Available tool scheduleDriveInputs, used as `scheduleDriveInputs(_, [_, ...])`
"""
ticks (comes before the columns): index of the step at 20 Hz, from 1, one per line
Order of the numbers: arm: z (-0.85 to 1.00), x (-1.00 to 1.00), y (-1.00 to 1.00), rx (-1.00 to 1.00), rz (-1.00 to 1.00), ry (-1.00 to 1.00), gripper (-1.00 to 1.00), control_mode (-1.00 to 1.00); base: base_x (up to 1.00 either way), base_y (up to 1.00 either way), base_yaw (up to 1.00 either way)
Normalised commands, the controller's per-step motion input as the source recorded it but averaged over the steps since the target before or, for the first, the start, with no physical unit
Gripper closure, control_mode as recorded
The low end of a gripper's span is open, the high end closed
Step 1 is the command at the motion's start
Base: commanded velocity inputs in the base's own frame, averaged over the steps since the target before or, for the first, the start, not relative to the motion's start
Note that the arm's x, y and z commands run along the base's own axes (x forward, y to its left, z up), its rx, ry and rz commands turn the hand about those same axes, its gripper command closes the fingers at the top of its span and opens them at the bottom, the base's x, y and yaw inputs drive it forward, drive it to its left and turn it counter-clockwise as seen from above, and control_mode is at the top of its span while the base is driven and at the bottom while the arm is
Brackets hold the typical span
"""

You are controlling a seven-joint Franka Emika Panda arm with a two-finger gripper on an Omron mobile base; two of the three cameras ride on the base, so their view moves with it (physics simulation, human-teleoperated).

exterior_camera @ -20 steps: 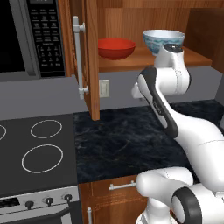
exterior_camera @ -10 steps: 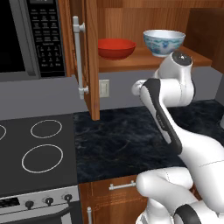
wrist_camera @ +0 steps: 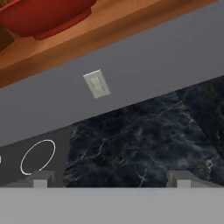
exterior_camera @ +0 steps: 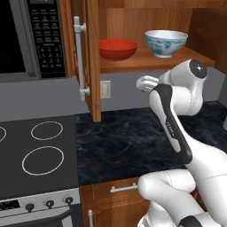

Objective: Pick up the bowls from the cabinet and place each bowl in front of a stool on the dining counter.

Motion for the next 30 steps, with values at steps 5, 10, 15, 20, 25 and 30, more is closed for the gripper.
scheduleDriveInputs(5, [0.74, 0.00, 0.00, 0.06, 0.01, -0.02, -1.00, -1.00, 0.00, 0.00, 0.00])
scheduleDriveInputs(10, [0.55, 0.00, 0.00, 0.00, 0.03, 0.00, -1.00, -1.00, 0.00, 0.00, 0.00])
scheduleDriveInputs(15, [0.38, 0.00, 0.03, 0.00, 0.02, -0.02, -1.00, -1.00, 0.00, 0.00, 0.00])
scheduleDriveInputs(20, [0.12, 0.07, 0.18, 0.00, 0.00, -0.08, -1.00, -1.00, 0.00, 0.00, 0.00])
scheduleDriveInputs(25, [0.00, 0.15, 0.24, 0.00, 0.00, -0.02, -1.00, -1.00, 0.00, 0.00, 0.00])
scheduleDriveInputs(30, [0.00, 0.27, 0.05, 0.00, 0.00, 0.00, -1.00, -1.00, 0.00, 0.00, 0.00])
